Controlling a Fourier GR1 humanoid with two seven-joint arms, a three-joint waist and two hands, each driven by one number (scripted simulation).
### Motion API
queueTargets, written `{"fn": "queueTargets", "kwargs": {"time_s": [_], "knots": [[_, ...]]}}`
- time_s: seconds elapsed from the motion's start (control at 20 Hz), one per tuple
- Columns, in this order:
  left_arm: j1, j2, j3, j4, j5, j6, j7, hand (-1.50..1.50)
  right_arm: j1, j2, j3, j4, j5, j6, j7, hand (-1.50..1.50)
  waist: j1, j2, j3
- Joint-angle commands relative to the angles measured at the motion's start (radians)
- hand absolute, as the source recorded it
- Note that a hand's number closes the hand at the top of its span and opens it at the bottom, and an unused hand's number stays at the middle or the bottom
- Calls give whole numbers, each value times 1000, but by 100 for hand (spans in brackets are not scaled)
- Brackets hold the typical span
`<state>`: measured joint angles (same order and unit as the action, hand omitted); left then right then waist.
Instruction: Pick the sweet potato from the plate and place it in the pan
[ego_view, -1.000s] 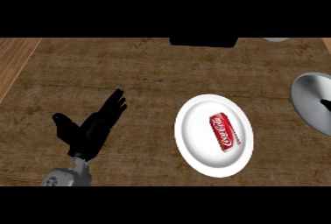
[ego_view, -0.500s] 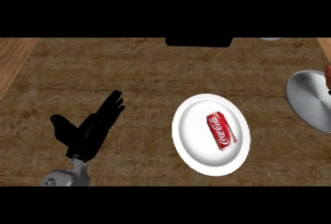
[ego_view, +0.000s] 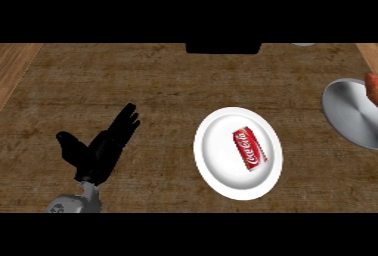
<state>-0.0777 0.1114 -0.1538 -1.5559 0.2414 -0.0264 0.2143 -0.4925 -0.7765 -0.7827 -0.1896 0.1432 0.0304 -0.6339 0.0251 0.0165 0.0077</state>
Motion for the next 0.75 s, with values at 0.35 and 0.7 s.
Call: {"fn": "queueTargets", "kwargs": {"time_s": [0.35, 0.7], "knots": [[9, 28, 33, -13, 12, -24, 31, 0, 148, -79, 5, 9, -29, 276, -134, -150, -9, -9, -3], [48, 3, -3, -24, -25, -28, 6, 0, 154, -67, 33, 14, -25, 276, -148, -150, -4, -9, -3]]}}
